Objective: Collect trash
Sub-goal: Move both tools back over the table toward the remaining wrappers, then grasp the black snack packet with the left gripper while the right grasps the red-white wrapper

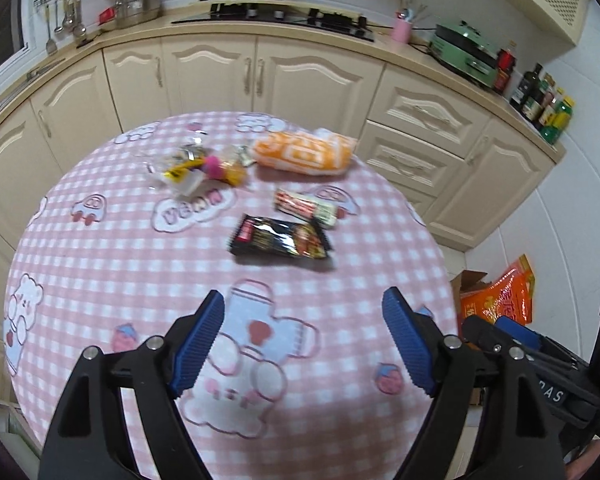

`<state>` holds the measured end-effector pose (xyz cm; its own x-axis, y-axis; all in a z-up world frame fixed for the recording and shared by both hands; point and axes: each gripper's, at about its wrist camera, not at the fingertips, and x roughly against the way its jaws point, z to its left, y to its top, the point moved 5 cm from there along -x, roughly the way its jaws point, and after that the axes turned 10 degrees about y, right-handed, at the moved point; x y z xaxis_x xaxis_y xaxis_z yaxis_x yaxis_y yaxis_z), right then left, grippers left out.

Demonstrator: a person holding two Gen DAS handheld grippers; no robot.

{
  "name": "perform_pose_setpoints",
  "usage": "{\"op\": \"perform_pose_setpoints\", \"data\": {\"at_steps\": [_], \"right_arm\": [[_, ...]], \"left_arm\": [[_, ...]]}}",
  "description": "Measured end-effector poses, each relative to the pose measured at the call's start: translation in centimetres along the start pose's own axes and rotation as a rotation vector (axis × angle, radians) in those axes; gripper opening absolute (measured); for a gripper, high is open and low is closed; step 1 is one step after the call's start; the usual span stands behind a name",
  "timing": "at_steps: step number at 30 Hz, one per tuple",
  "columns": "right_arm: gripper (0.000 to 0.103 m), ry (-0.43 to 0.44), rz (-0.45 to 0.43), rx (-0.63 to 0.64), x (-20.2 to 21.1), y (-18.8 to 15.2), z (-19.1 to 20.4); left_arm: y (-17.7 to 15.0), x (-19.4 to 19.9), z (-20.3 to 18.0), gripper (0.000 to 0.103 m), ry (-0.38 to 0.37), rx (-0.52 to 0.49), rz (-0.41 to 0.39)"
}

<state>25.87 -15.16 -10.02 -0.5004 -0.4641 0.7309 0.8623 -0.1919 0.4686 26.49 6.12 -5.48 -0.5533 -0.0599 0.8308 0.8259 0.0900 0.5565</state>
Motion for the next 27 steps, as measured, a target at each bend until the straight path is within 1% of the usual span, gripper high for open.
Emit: {"op": "perform_pose_setpoints", "data": {"at_steps": [4, 8, 13, 16, 21, 23, 27], "right_arm": [[0.082, 0.011, 0.015, 0.024, -1.1, 0.9, 1.7], [0.082, 0.014, 0.026, 0.047, -2.2, 2.1, 3.2], [0.082, 0.016, 0.032, 0.051, -3.4, 3.8, 3.9], [0.082, 0.017, 0.036, 0.046, -4.1, 4.8, 4.0], [0.082, 0.040, 0.063, 0.048, -5.2, 5.2, 3.8], [0.082, 0.041, 0.071, 0.043, -5.7, 5.4, 3.4], [0.082, 0.037, 0.082, 0.017, -6.5, 5.7, 2.3]], "left_arm": [[1.2, -1.0, 1.7, 0.081, 0.008, 0.014, 0.024], [2.4, -3.0, 2.5, 0.083, -0.005, 0.014, 0.073], [3.3, -6.3, 1.4, 0.084, -0.039, -0.011, 0.161], [3.6, -8.4, 0.6, 0.084, -0.029, -0.037, 0.217], [4.1, -11.2, -0.8, 0.084, -0.059, -0.065, 0.274], [4.3, -12.3, -1.4, 0.085, -0.040, -0.068, 0.289], [4.6, -13.6, -2.3, 0.086, 0.023, -0.109, 0.272]]}}
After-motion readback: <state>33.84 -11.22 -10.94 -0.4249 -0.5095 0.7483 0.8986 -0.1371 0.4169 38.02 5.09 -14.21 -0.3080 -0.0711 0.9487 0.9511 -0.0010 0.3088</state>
